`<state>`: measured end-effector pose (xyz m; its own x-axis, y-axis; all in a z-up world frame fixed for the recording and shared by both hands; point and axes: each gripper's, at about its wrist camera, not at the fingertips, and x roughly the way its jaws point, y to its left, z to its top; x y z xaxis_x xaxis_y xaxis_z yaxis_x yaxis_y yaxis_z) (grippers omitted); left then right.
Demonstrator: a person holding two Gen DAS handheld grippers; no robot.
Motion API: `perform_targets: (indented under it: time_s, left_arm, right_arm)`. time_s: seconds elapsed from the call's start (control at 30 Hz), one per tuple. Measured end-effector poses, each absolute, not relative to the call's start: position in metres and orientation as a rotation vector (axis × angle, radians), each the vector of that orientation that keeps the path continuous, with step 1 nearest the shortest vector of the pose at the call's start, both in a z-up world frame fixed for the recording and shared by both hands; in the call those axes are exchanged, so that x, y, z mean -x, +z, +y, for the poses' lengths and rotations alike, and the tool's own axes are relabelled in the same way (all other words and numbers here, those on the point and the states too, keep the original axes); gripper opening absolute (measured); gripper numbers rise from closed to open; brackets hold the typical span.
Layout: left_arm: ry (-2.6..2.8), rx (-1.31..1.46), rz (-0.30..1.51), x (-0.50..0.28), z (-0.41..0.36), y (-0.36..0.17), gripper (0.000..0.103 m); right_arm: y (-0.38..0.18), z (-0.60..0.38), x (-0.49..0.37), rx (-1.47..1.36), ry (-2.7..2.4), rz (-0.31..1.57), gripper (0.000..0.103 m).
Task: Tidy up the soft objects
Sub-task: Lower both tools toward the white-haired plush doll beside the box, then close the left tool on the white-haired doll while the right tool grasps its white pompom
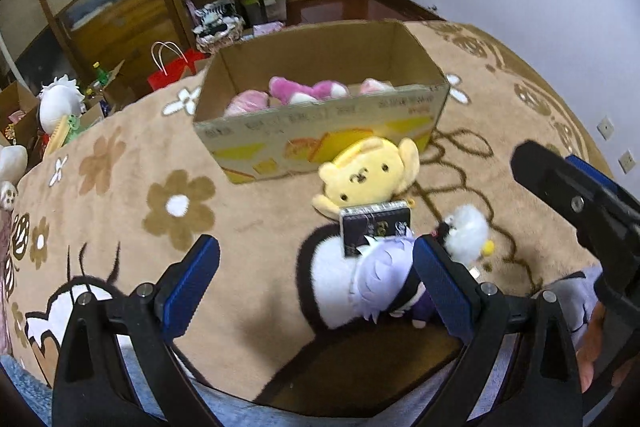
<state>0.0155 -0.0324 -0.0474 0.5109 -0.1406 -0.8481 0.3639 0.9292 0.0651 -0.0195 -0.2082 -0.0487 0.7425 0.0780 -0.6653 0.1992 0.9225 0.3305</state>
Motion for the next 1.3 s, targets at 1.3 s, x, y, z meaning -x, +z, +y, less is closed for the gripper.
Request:
perform_targets:
  time_s: [1.3]
  left_arm:
    - [-0.375,-0.201,1.274,-0.033,-0.069,-0.14,0.097]
  right_arm:
    - [-0.172,-0.238,-0.01,-0.659,-0.154,1.201,0.082]
